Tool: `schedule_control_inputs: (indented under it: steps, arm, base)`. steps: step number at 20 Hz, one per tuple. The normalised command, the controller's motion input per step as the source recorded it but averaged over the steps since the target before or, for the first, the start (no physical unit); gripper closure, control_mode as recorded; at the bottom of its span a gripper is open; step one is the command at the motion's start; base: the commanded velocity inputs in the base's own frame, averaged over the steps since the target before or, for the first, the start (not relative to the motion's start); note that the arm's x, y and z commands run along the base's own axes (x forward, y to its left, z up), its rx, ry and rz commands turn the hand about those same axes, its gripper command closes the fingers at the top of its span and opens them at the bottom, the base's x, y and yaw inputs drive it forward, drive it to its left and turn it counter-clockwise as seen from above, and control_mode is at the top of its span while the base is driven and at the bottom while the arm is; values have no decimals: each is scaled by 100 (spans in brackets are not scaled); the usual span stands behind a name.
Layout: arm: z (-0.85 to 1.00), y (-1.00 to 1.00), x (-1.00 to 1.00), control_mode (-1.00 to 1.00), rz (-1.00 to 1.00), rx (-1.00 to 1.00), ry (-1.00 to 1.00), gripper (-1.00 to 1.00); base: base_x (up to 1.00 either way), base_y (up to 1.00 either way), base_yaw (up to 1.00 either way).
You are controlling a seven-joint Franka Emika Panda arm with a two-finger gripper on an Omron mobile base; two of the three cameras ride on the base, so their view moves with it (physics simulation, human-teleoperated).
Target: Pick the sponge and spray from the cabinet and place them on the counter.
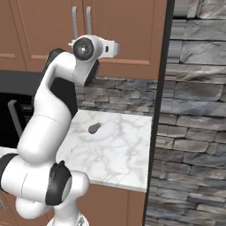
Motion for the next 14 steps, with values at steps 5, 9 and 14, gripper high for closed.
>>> schedule_control_inputs:
  steps: [5,9,14]
  arm:
    - [-11,-8,1,-100,1,0,0,100]
    - [-8,-37,-7,-100,0,0,0,100]
    - [-4,-64,-12,-100,0,0,0,100]
  base:
    - [0,0,0]
    - [0,0,0]
    - [0,0,0]
